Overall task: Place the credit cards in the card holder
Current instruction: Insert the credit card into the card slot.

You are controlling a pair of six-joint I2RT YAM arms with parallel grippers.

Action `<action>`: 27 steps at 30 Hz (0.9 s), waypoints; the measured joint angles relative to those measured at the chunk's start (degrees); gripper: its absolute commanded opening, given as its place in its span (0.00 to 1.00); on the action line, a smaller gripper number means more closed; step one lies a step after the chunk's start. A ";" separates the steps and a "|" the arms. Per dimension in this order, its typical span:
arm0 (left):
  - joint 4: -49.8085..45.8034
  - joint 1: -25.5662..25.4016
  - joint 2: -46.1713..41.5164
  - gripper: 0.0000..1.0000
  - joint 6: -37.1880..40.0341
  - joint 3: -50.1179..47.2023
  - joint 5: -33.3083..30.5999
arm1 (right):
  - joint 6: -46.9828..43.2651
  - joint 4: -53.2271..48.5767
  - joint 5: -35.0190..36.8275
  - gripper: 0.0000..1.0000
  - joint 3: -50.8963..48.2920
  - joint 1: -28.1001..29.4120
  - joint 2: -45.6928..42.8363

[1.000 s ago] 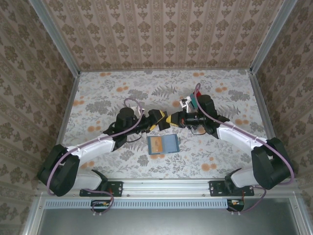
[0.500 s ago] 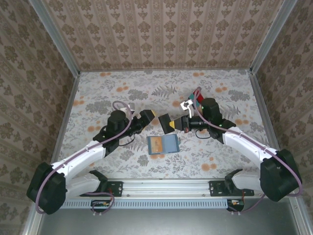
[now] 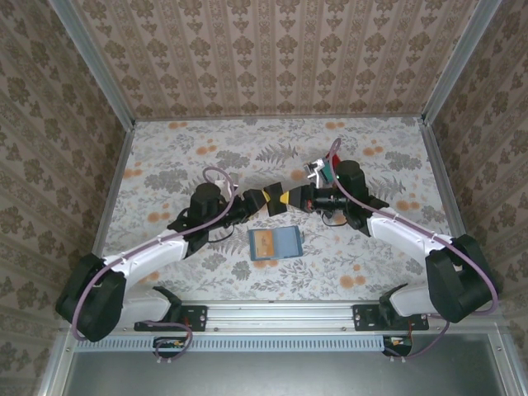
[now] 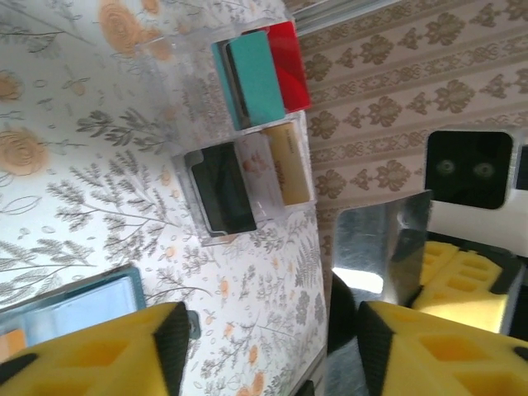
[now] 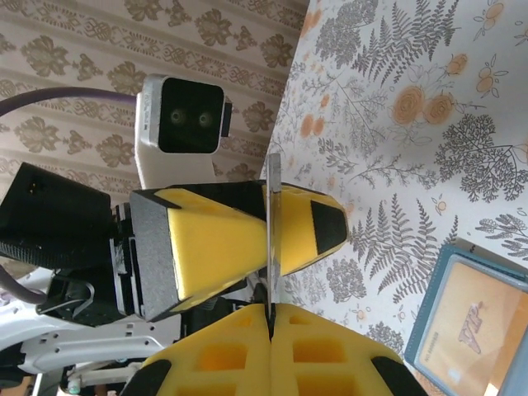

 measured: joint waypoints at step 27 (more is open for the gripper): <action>1.70 -0.09 -1.75 0.00 0.28 0.24 0.87 | 1.55 -5.20 1.33 0.35 2.45 -0.31 4.33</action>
